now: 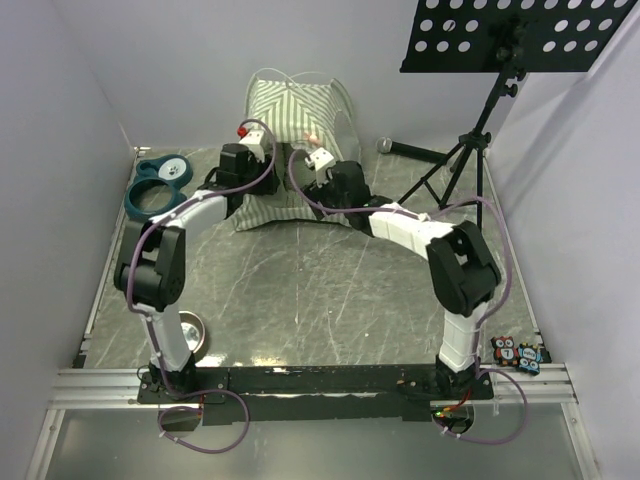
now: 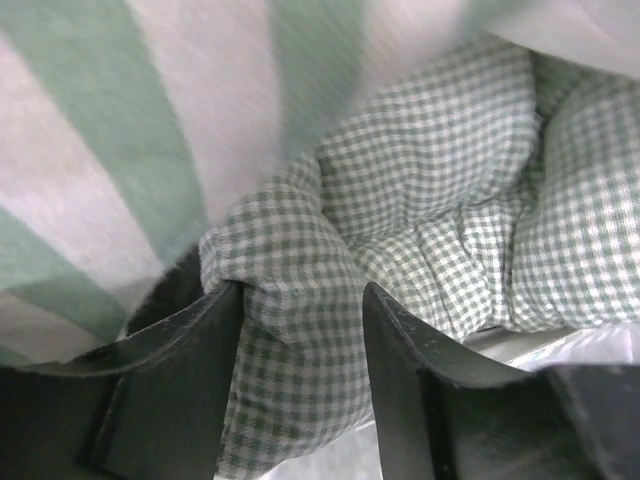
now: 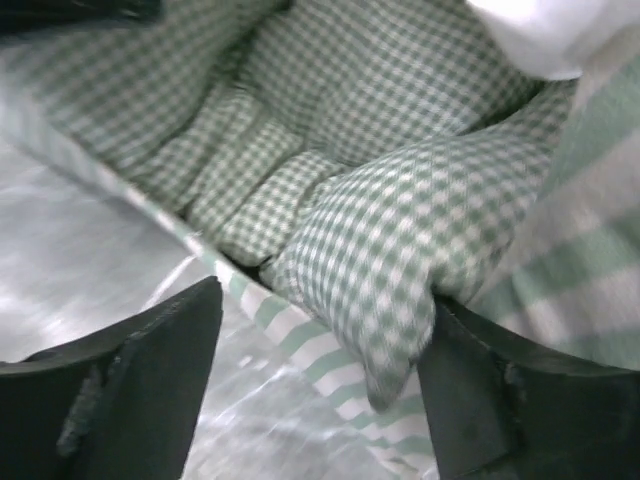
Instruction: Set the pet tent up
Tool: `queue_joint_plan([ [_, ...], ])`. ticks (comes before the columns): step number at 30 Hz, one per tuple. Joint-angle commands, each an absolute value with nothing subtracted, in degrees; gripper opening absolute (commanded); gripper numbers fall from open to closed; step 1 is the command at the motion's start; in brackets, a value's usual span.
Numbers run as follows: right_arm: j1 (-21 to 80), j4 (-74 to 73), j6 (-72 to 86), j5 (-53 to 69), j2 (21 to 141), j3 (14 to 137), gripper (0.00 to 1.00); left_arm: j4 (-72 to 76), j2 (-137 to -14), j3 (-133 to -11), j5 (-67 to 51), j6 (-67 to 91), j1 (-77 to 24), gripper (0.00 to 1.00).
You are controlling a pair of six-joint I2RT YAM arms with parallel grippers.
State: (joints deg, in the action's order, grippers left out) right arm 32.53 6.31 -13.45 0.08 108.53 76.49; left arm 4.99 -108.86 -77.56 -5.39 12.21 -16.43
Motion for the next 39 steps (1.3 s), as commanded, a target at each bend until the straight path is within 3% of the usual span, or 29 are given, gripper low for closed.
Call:
queue_joint_plan([
  [1, 30.8, 2.2, -12.5, 9.5, 100.6, 75.5, 0.84, 3.5, -101.8, -75.8, -10.4, 9.9, -13.9, 0.57],
  [5, 28.7, -2.9, -13.4, 23.7, 98.9, 75.6, 0.99, 4.0, -100.3, -74.6, -15.0, 10.4, -13.0, 0.52],
  [9, 26.3, -8.8, -15.2, 33.8, 99.2, 77.9, 1.0, -1.9, -100.6, -77.2, -20.9, 4.9, -13.0, 0.39],
  [13, 24.3, -12.4, -18.0, 42.8, 99.5, 79.0, 0.96, -7.4, -100.7, -78.5, -30.7, 0.7, -13.6, 0.48],
  [18, 24.0, -14.6, -23.6, 51.9, 98.0, 77.3, 0.82, -3.4, -97.9, -73.7, -43.3, -1.6, -13.4, 0.53],
  [25, 24.3, -14.9, -25.2, 54.2, 96.9, 75.8, 0.5, 3.1, -99.8, -74.4, -41.4, 5.4, -13.4, 0.42],
  [31, 24.5, -9.9, -24.1, 42.5, 92.7, 71.8, 0.49, 3.7, -101.5, -76.2, -26.4, 3.6, -14.2, 0.34],
  [33, 24.5, -8.2, -24.9, 43.6, 89.7, 69.4, 0.46, 6.1, -99.9, -73.9, -23.8, 2.4, -14.8, 0.24],
  [35, 24.5, -8.3, -25.2, 46.0, 87.5, 68.2, 0.42, 8.6, -97.7, -70.9, -18.7, 0.7, -16.3, 0.22],
  [36, 24.4, -8.9, -25.4, 47.1, 86.9, 68.0, 0.39, 9.7, -96.8, -69.7, -17.1, -2.3, -17.1, 0.27],
  [37, 24.5, -9.5, -25.3, 48.4, 86.7, 68.0, 0.36, 10.3, -96.1, -69.0, -15.8, -3.8, -17.9, 0.39],
  [39, 24.4, -10.7, -24.4, 48.9, 86.4, 68.6, 0.32, 11.6, -94.1, -67.5, -14.8, -5.4, -18.7, 0.48],
])
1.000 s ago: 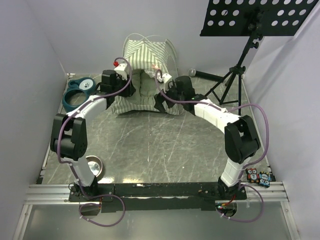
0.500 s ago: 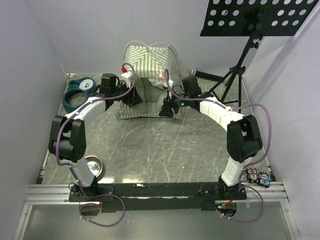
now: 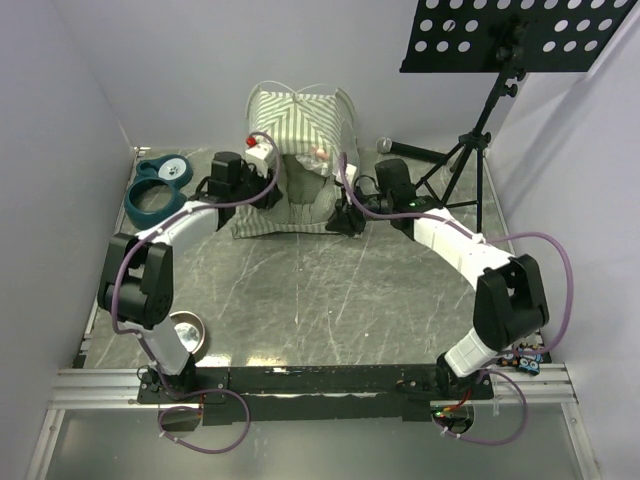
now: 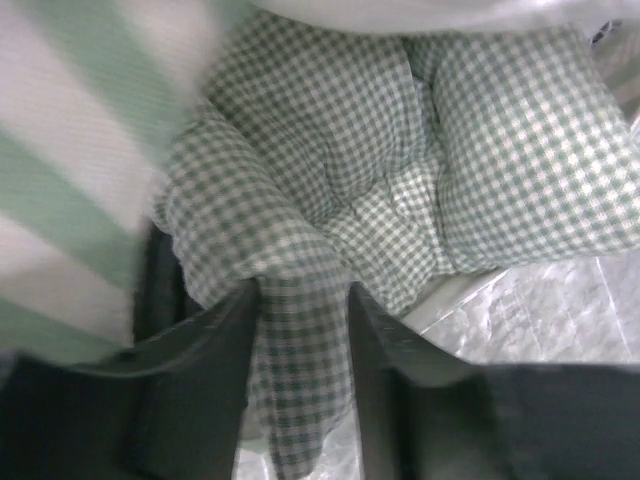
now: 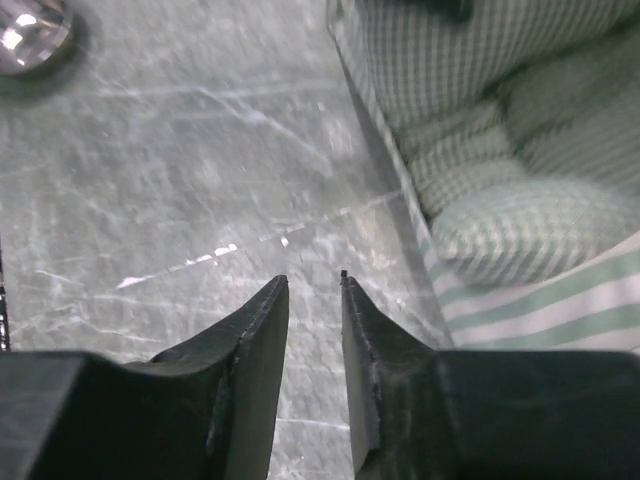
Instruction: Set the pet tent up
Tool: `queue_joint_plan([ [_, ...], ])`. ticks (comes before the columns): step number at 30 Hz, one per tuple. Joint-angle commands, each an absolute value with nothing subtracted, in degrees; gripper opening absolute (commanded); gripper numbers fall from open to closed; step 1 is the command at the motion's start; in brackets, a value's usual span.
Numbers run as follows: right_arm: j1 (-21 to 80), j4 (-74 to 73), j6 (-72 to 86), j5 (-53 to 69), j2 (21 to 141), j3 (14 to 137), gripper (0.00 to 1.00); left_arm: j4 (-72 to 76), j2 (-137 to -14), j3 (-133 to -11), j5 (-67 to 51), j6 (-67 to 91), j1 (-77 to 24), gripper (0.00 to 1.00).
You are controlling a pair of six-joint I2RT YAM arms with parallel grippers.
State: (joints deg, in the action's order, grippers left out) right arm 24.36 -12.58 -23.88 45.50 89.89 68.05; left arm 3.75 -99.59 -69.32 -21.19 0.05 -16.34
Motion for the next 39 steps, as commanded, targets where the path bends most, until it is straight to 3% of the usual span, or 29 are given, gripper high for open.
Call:
queue_joint_plan([
  [1, 24.2, -11.1, -23.2, 48.1, 86.3, 68.9, 0.29, 12.1, -93.2, -66.8, -14.9, -5.3, -18.7, 0.49],
  [11, 15.3, -10.0, -11.2, 43.9, 83.1, 68.6, 0.29, 13.8, -89.6, -64.1, -35.6, -1.6, -18.3, 0.57],
  [16, 14.5, -8.5, -9.1, 38.9, 85.2, 68.5, 0.45, 15.0, -93.6, -66.1, -38.1, -1.8, -20.0, 0.62],
  [20, 14.5, -6.9, -8.0, 38.5, 88.3, 69.8, 0.48, 16.6, -98.9, -69.8, -37.4, -2.0, -22.8, 0.61],
  [23, 14.4, -6.2, -7.4, 38.3, 91.8, 71.4, 0.49, 17.8, -103.9, -73.0, -35.6, -0.4, -24.2, 0.58],
  [28, 14.3, -6.4, -5.6, 39.7, 97.7, 75.0, 0.49, 18.0, -111.8, -77.6, -34.1, 2.0, -25.3, 0.4],
  [30, 14.1, -5.0, -3.9, 40.6, 99.0, 75.5, 0.44, 17.6, -114.4, -79.1, -32.8, 0.7, -25.9, 0.35],
  [31, 13.9, -4.2, -3.3, 41.1, 99.4, 75.3, 0.38, 16.9, -115.7, -80.0, -32.0, -1.6, -26.1, 0.33],
  [33, 13.5, -2.5, -2.2, 42.4, 99.2, 74.7, 0.22, 13.8, -118.2, -82.5, -30.3, -4.0, -26.5, 0.29],
  [35, 13.4, -1.1, -0.9, 43.9, 98.5, 74.1, 0.0, 12.8, -119.6, -83.8, -27.6, -6.5, -27.0, 0.25],
  [39, 13.3, 1.9, 4.4, 47.0, 96.8, 73.4, 0.0, 12.2, -121.5, -85.0, -19.7, -11.3, -29.6, 0.18],
])
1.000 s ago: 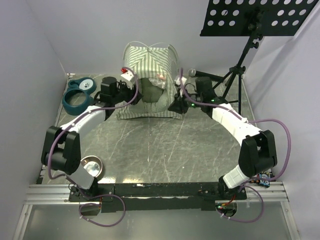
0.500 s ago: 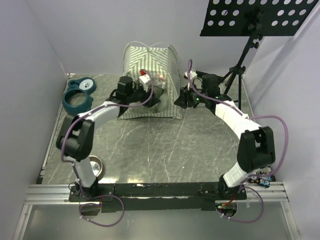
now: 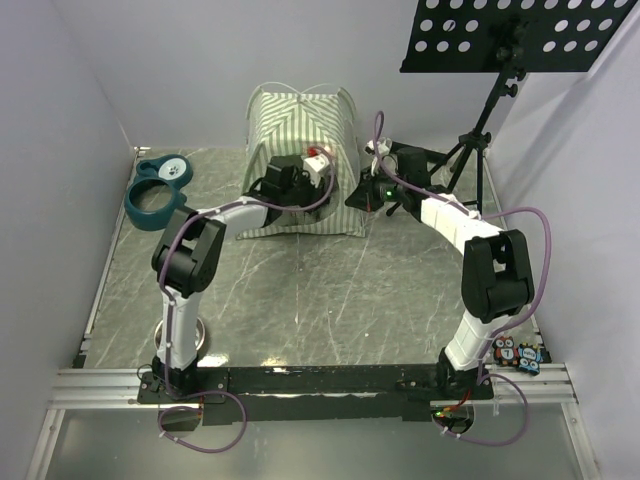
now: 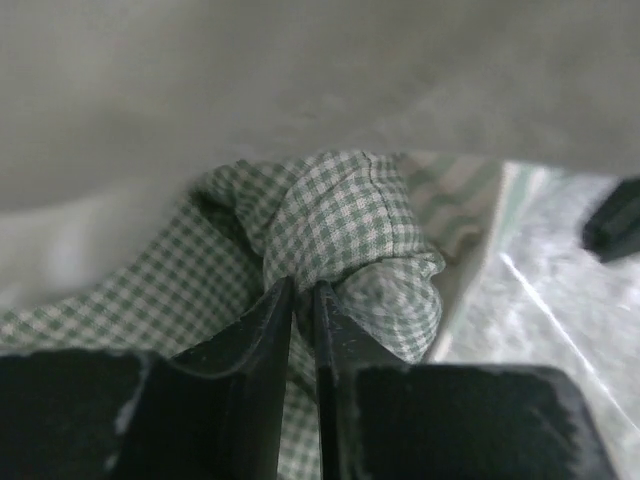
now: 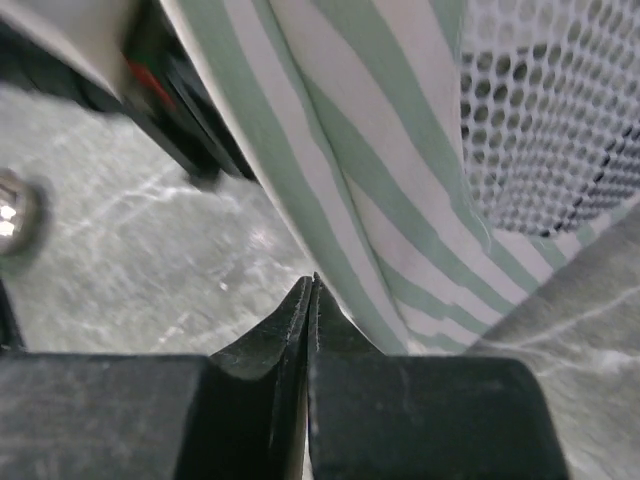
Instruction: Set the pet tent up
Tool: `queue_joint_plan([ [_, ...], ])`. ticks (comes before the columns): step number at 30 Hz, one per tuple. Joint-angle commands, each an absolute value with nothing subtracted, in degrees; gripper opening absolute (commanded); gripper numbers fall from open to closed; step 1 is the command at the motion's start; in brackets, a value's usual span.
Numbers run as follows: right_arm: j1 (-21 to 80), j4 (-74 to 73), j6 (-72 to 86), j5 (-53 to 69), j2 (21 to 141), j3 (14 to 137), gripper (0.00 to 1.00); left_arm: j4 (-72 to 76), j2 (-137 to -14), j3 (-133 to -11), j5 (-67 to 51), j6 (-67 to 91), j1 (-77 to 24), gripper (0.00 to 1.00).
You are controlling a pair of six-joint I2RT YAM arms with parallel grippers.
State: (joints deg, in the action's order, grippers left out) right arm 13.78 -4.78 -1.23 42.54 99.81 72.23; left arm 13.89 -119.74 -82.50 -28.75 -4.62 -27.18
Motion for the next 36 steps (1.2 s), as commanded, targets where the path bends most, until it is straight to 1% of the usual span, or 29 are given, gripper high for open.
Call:
queue_joint_plan([
  [1, 13.3, 2.8, 6.3, 48.0, 96.5, 73.1, 0.0, 12.4, -121.6, -85.1, -20.0, -12.0, -30.1, 0.19],
  [2, 13.3, 3.2, 7.6, 48.8, 96.3, 73.2, 0.0, 12.7, -121.3, -85.1, -21.8, -12.1, -30.9, 0.22],
  [3, 13.3, 3.3, 8.9, 49.4, 96.2, 73.4, 0.0, 13.0, -120.9, -85.0, -23.4, -11.9, -31.5, 0.28],
  [5, 13.3, 2.9, 9.8, 48.9, 96.0, 73.4, 0.0, 11.7, -119.6, -85.0, -24.8, -10.6, -32.7, 0.46],
  [7, 12.9, 1.5, 8.0, 47.3, 95.7, 73.2, 0.0, 9.2, -117.1, -84.0, -25.4, -8.4, -32.2, 0.54],
  [10, 12.0, 0.3, 5.9, 44.0, 95.2, 72.6, 0.0, 4.8, -110.9, -80.9, -23.1, -8.4, -28.9, 0.6],
  [14, 11.3, -3.6, 3.2, 43.9, 94.7, 72.2, 0.0, -6.6, -102.0, -78.6, -16.4, -17.5, -26.2, 0.6],
  [16, 11.3, -4.3, 2.4, 44.9, 94.4, 71.6, 0.0, -12.2, -98.9, -78.5, -17.4, -21.4, -25.5, 0.61],
  [17, 11.3, -4.6, 2.2, 45.3, 94.5, 71.5, 0.09, -15.3, -97.9, -78.7, -18.5, -23.8, -25.2, 0.61],
  [18, 11.3, -4.8, 1.9, 45.4, 94.3, 71.3, 0.24, -19.6, -97.4, -79.0, -19.0, -25.7, -25.2, 0.62],
  [19, 11.3, -4.7, 2.0, 45.4, 94.1, 71.1, 0.37, -22.6, -97.0, -79.4, -19.2, -28.3, -25.2, 0.63],
  [20, 11.3, -4.6, 1.9, 45.2, 94.0, 70.8, 0.46, -25.5, -97.1, -80.0, -19.2, -30.7, -25.2, 0.63],
  [23, 11.5, -5.0, 1.7, 42.7, 94.0, 70.6, 0.59, -31.7, -98.6, -81.8, -17.9, -36.2, -25.3, 0.65],
  [25, 12.0, -6.3, 0.5, 40.7, 95.7, 71.7, 0.71, -33.2, -100.2, -82.7, -14.4, -39.4, -25.8, 0.66],
  [27, 12.4, -7.7, 0.5, 38.5, 97.7, 73.0, 0.72, -31.7, -102.4, -83.1, -8.5, -40.9, -26.4, 0.64],
  [28, 12.5, -7.6, -1.1, 38.2, 99.0, 73.6, 0.71, -29.1, -103.3, -83.1, -5.9, -41.2, -26.7, 0.61],
  [29, 12.5, -7.6, -1.5, 38.1, 100.0, 74.1, 0.69, -27.1, -104.1, -83.1, -3.5, -41.7, -26.8, 0.59],
  [30, 12.4, -7.8, -1.6, 37.9, 101.1, 74.9, 0.63, -25.5, -105.3, -83.7, -1.0, -42.3, -27.1, 0.56],
  [31, 12.5, -8.5, -1.8, 38.0, 102.3, 75.9, 0.5, -24.7, -106.4, -84.7, -0.2, -42.8, -27.2, 0.51],
  [32, 12.5, -9.2, -2.2, 38.0, 103.2, 76.9, 0.4, -23.5, -107.4, -85.9, 2.3, -43.2, -27.3, 0.45],
  [33, 12.5, -9.7, -2.3, 37.9, 104.1, 77.9, 0.25, -21.9, -108.0, -86.7, 3.6, -43.4, -27.4, 0.38],
  [34, 12.5, -9.7, -2.5, 37.7, 104.6, 78.4, 0.07, -21.1, -108.5, -87.7, 4.9, -44.0, -27.4, 0.3],
  [35, 12.5, -9.8, -3.1, 37.4, 104.7, 78.7, 0.0, -19.4, -108.6, -88.1, 6.2, -44.8, -27.5, 0.24],
  [36, 12.5, -9.9, -3.2, 37.2, 104.7, 78.8, 0.0, -17.5, -108.7, -87.9, 7.3, -45.8, -27.5, 0.17],
])
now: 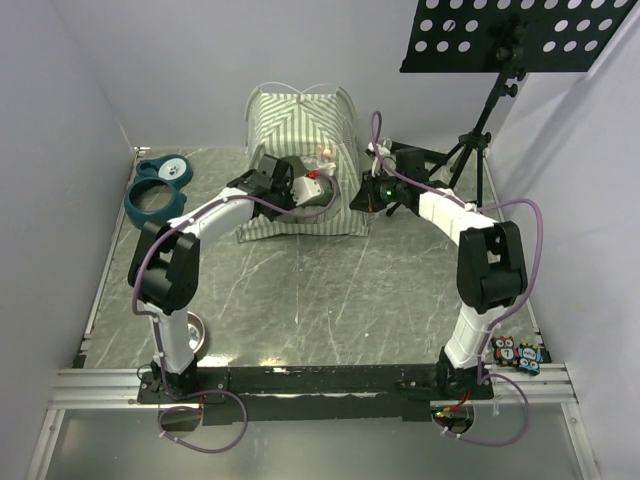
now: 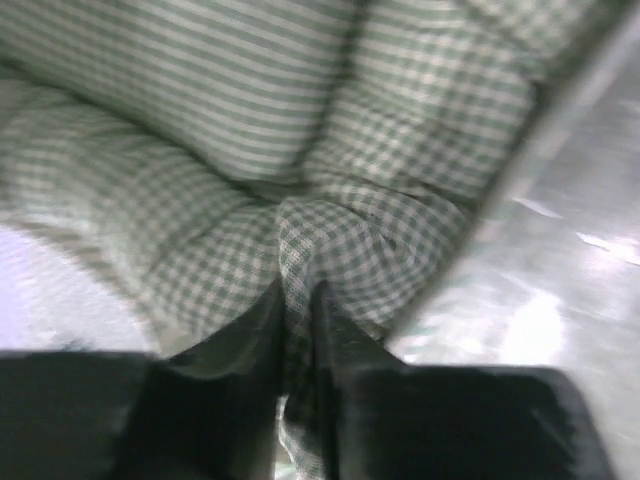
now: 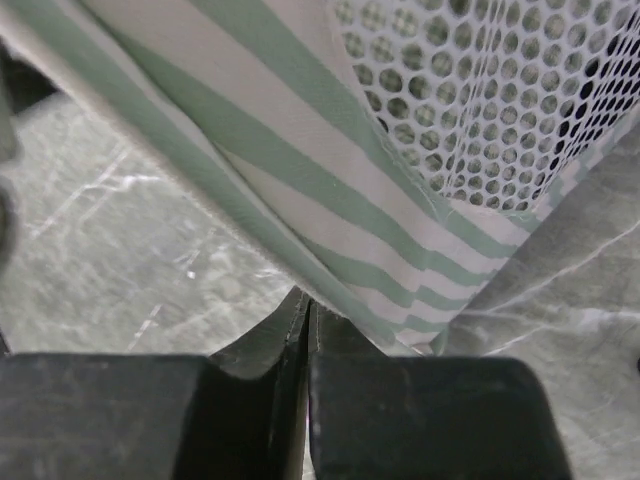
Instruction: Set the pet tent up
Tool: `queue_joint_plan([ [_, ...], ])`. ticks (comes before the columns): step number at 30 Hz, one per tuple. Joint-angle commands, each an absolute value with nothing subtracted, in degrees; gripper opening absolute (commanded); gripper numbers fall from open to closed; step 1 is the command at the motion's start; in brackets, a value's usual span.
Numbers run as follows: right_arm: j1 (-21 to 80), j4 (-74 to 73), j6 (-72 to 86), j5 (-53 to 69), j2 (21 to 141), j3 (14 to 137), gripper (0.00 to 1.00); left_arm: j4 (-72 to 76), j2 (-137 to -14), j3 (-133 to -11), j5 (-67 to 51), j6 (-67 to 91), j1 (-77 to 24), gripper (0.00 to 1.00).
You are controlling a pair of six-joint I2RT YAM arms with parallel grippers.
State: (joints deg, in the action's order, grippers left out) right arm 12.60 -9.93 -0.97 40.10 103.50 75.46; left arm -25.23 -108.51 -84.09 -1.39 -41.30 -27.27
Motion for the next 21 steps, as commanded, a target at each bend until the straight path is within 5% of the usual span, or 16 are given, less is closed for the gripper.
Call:
queue_joint_plan([
  [1, 12.5, -9.9, -3.6, 37.0, 104.7, 79.0, 0.0, -15.7, -108.7, -87.2, 8.2, -47.5, -27.4, 0.13],
  [5, 12.3, -10.2, -4.1, 36.7, 104.0, 78.7, 0.0, -10.9, -110.1, -82.9, 11.6, -55.0, -26.5, 0.01],
  [13, 12.0, -9.1, -2.7, 37.2, 101.6, 77.8, 0.0, -35.5, -115.8, -91.7, 10.9, -54.1, -21.2, 0.01],
  [14, 12.2, -9.1, -2.4, 38.0, 101.2, 77.6, 0.0, -35.5, -114.4, -92.0, 9.8, -53.8, -21.2, 0.05],
  [18, 12.5, -7.6, 1.5, 40.1, 99.2, 75.8, 0.0, -30.9, -107.6, -92.5, -3.9, -47.3, -21.5, 0.56],
  [21, 12.9, -7.2, 3.4, 40.7, 98.4, 74.9, 0.0, -24.9, -103.4, -89.2, -15.3, -41.6, -21.5, 0.66],
])
